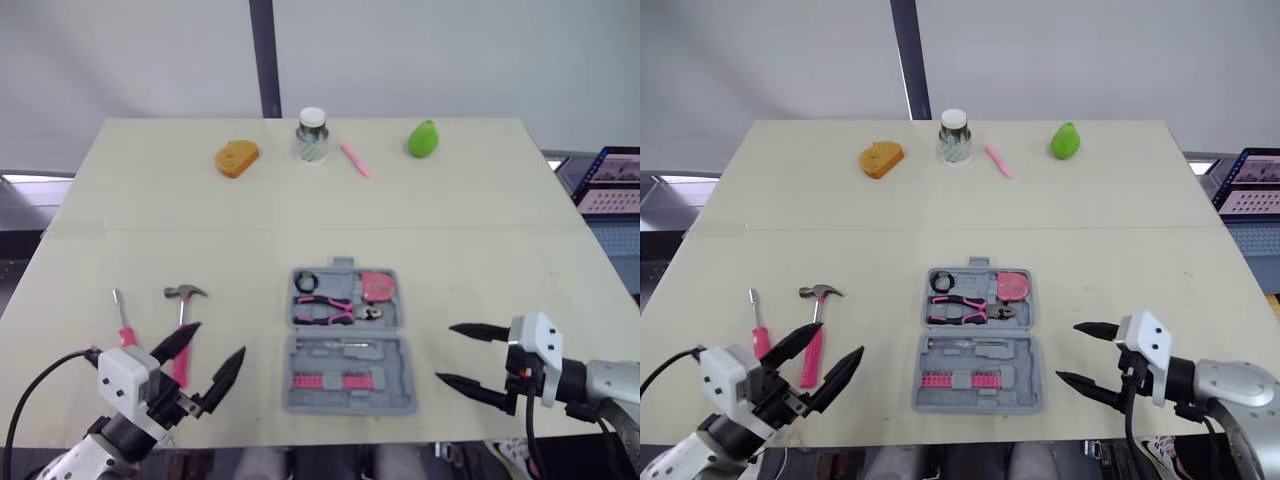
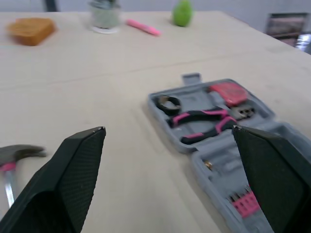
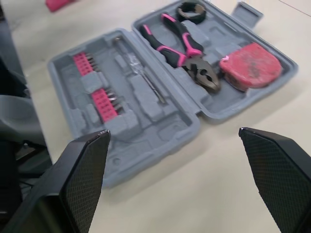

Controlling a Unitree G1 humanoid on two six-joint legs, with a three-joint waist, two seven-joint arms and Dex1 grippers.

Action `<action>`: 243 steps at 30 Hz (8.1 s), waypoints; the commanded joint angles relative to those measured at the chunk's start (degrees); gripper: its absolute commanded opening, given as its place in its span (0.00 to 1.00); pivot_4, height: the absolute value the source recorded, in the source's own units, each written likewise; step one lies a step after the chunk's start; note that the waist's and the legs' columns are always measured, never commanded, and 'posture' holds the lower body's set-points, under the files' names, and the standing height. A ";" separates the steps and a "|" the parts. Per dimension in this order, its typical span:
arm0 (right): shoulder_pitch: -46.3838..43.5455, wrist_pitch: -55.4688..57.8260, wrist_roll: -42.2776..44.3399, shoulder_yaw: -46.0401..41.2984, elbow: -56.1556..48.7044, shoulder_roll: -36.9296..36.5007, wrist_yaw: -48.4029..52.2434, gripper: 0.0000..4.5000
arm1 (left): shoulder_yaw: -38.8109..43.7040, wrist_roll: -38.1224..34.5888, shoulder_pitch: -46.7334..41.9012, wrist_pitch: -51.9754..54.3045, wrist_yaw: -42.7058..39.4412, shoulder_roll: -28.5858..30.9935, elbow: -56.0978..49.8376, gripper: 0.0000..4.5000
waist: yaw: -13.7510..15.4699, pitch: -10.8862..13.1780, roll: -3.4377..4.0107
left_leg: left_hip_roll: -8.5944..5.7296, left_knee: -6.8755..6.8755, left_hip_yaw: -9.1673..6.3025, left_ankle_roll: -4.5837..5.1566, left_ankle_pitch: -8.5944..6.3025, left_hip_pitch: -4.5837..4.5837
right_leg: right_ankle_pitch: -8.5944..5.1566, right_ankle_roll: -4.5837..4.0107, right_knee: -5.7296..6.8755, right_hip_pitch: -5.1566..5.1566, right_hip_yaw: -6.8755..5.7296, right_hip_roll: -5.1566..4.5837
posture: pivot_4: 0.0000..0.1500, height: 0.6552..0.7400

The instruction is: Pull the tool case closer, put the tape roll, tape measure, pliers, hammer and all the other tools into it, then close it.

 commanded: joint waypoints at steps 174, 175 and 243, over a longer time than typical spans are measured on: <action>7.23 -17.85 -1.15 -6.02 3.04 -2.10 8.97 1.00 | -55.61 16.34 -85.29 32.90 -34.37 17.12 29.82 0.01 | 0.90 -0.07 -0.10 | -0.13 0.17 0.07 -0.01 0.31 -0.11 | 0.15 0.09 0.37 -0.09 -0.50 0.11 | 1.00 0.47; 7.18 -17.92 -1.18 -6.00 3.17 -2.24 9.13 1.00 | -56.34 16.65 -85.64 33.09 -34.28 16.54 29.89 0.01 | 1.06 -0.07 -0.10 | -0.12 0.18 0.07 -0.01 0.31 -0.11 | 0.15 0.09 0.38 -0.09 -0.50 0.11 | 1.00 0.47; 9.36 -17.33 -3.16 -10.63 4.33 -4.25 7.03 1.00 | -72.97 28.25 -88.65 38.63 -25.98 -2.96 43.63 0.01 | 1.62 -0.08 -0.07 | -0.14 0.58 -0.05 0.08 0.26 -0.23 | 0.15 0.09 0.62 -0.05 -0.55 0.06 | 1.00 0.47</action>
